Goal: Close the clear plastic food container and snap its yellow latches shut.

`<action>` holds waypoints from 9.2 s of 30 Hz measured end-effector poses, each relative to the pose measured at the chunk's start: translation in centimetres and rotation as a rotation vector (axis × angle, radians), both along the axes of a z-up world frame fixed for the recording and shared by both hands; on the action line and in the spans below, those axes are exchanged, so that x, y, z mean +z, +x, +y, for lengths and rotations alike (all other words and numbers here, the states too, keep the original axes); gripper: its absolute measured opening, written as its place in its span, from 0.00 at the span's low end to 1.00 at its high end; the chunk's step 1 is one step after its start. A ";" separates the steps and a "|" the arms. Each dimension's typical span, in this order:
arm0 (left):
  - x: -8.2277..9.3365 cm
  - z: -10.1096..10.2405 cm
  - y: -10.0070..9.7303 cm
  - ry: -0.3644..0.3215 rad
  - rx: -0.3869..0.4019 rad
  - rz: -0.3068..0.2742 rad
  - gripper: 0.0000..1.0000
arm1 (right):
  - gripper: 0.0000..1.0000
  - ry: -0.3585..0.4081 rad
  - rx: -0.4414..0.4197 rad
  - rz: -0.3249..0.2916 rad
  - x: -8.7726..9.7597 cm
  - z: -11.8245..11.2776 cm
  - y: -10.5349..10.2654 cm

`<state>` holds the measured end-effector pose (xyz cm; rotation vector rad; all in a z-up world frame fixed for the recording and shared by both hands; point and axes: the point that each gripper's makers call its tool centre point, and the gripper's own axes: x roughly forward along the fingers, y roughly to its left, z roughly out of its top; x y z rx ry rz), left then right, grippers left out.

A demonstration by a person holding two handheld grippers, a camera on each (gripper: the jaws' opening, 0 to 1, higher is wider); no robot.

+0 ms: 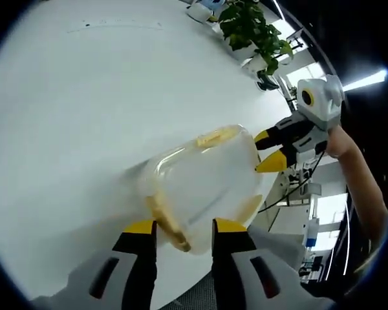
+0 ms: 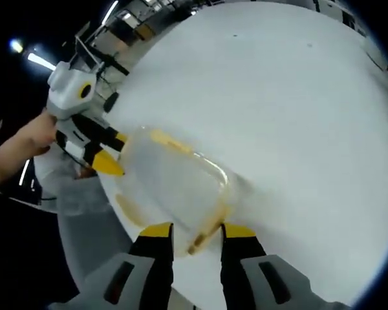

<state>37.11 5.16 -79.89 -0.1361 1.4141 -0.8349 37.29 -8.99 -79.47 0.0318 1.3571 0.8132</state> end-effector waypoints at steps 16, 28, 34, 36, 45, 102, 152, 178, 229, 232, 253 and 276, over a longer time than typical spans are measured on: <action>-0.3 -0.1 -0.2 0.036 -0.012 0.022 0.29 | 0.22 0.088 -0.138 0.024 -0.1 0.5 -0.1; 0.1 -0.2 -0.2 0.030 -0.002 0.017 0.30 | 0.23 0.074 -0.134 0.030 0.0 0.5 -0.4; 0.1 -0.2 0.0 0.015 0.001 0.010 0.31 | 0.24 0.068 -0.133 0.012 0.1 0.4 -0.1; 0.3 -0.2 -0.1 0.022 -0.008 0.004 0.32 | 0.24 0.062 -0.137 0.016 0.1 0.3 -0.1; 0.4 0.3 -0.1 0.060 -0.113 -0.063 0.36 | 0.25 0.018 -0.042 -0.027 0.5 0.8 -0.2; 3.5 -3.0 0.8 0.177 -0.695 -0.586 0.48 | 0.34 -0.056 0.582 -0.334 3.0 6.5 0.1; 2.3 -5.4 -2.2 0.140 -0.795 -0.534 0.62 | 0.42 -0.089 0.605 -0.342 0.8 7.0 2.1; 0.9 -4.6 -2.5 0.328 -0.961 -0.711 0.69 | 0.49 -0.090 0.708 -0.316 0.8 8.0 2.5; 0.5 -4.9 -2.2 0.460 -0.907 -0.789 0.57 | 0.41 -0.011 0.769 -0.094 -0.2 8.6 1.0; 0.6 -5.2 -2.6 0.466 -0.945 -0.836 0.51 | 0.40 -0.013 0.768 -0.093 -0.3 8.9 1.1; 0.5 -5.3 -2.3 0.493 -0.958 -0.838 0.53 | 0.40 0.006 0.730 -0.088 0.0 8.9 1.6; 0.8 -5.2 -3.7 0.355 -0.989 -0.699 0.80 | 0.50 -0.050 0.862 -0.230 0.4 8.3 0.5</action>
